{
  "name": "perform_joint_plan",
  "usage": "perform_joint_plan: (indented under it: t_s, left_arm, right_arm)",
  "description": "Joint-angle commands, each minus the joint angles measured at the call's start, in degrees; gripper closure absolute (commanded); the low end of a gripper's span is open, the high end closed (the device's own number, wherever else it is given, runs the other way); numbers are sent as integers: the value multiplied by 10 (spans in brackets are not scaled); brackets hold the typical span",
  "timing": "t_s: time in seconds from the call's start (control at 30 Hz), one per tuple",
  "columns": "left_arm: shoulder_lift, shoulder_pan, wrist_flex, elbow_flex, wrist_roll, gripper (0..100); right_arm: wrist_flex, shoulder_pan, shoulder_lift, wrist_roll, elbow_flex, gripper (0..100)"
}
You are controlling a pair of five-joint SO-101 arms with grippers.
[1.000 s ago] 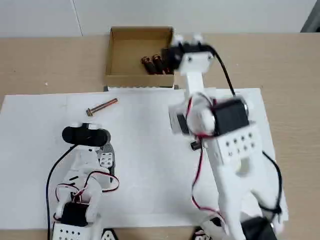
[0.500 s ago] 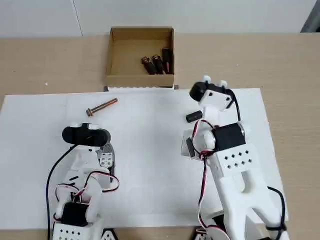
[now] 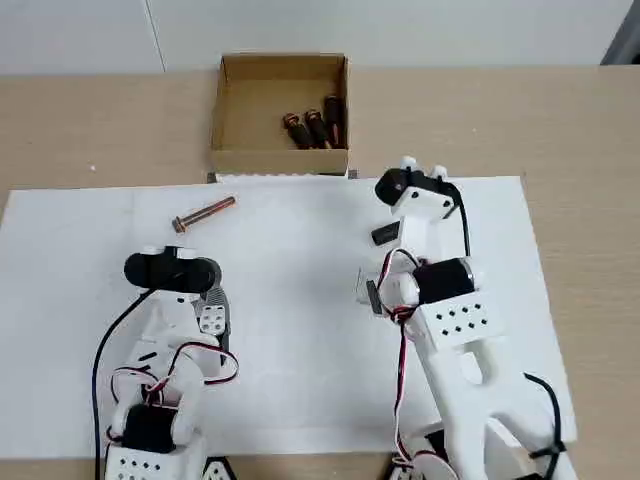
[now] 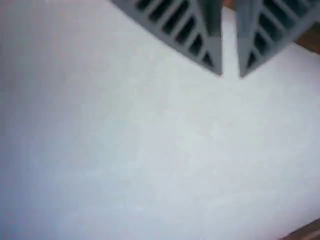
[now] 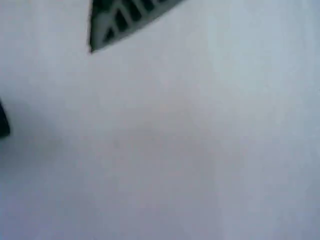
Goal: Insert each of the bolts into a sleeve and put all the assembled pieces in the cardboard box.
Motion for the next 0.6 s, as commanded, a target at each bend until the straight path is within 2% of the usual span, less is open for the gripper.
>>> perform_joint_plan:
  t_s: [0.0, 0.2, 0.57]
  left_arm:
    - [-5, -4, 3, -4, -2, 994]
    - [-5, -4, 3, -4, -2, 994]
    - [-5, -4, 3, -4, -2, 994]
  right_arm:
    - [-35, 22, 34, -10, -4, 841]
    - [-71, 62, 109, -18, -4, 841]
    - [-136, 65, 163, -18, -4, 841]
